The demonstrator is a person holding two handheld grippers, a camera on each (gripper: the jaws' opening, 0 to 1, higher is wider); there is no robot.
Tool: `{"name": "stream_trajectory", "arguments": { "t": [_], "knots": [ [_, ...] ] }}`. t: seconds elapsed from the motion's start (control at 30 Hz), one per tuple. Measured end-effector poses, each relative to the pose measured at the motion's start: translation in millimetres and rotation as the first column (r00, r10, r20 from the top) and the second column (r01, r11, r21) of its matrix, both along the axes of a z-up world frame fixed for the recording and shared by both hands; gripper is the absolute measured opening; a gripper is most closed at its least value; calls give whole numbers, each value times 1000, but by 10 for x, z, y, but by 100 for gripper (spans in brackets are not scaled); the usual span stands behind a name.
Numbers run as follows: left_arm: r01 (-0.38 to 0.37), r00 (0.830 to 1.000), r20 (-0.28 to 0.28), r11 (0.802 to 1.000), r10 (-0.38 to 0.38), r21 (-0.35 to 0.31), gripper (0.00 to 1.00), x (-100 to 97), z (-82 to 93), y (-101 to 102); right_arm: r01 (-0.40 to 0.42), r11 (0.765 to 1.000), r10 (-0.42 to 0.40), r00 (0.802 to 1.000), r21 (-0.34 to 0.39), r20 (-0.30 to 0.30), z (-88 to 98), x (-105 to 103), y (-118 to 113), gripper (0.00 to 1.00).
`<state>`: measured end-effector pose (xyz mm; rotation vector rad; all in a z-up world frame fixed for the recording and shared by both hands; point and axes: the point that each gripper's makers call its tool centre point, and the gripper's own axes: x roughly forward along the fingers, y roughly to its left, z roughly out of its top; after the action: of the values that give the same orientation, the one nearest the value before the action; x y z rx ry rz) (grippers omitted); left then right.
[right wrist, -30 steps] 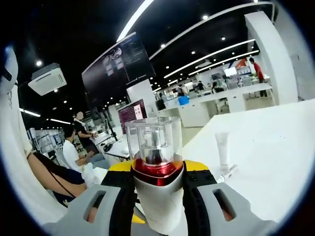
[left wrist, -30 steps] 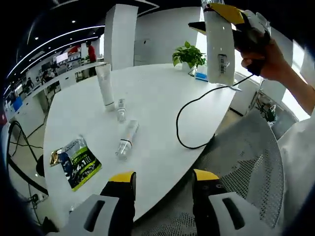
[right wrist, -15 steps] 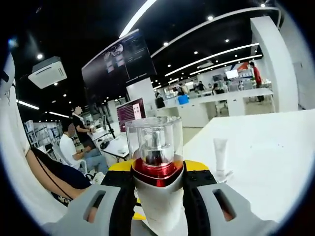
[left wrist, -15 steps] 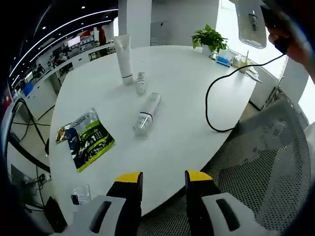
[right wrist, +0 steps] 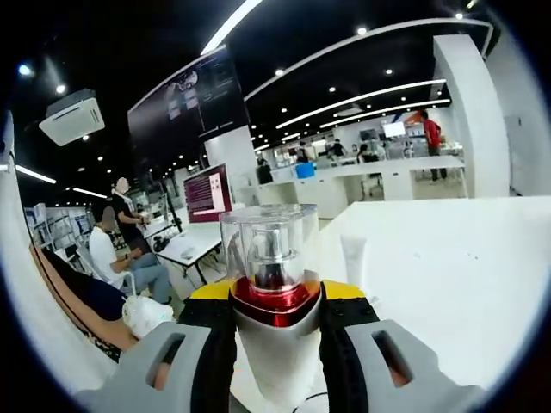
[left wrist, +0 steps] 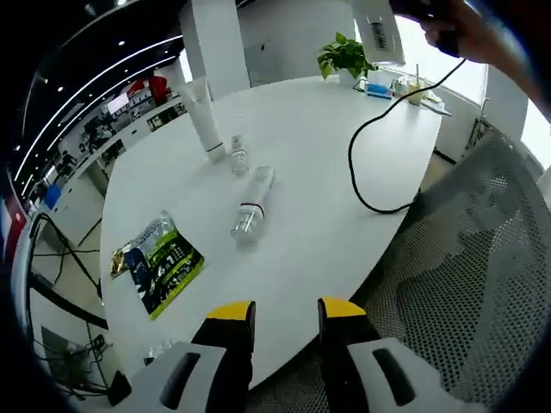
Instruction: Arrange the skincare products in the storage area until every visible bottle or jar stands upright without overlapping.
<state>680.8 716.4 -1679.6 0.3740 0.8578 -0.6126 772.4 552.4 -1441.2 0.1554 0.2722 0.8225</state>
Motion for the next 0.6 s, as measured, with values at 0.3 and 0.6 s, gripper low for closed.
{"name": "stream_trajectory", "arguments": {
  "t": [0.3, 0.6],
  "knots": [
    [-3, 1000, 8, 999, 2, 36, 32, 14, -27, 51, -4, 1000, 4, 1000, -5, 22, -68, 385, -87, 34],
    [-22, 999, 30, 1000, 21, 20, 29, 33, 19, 65, -26, 996, 31, 998, -90, 46, -244, 704, -120, 34]
  ]
}}
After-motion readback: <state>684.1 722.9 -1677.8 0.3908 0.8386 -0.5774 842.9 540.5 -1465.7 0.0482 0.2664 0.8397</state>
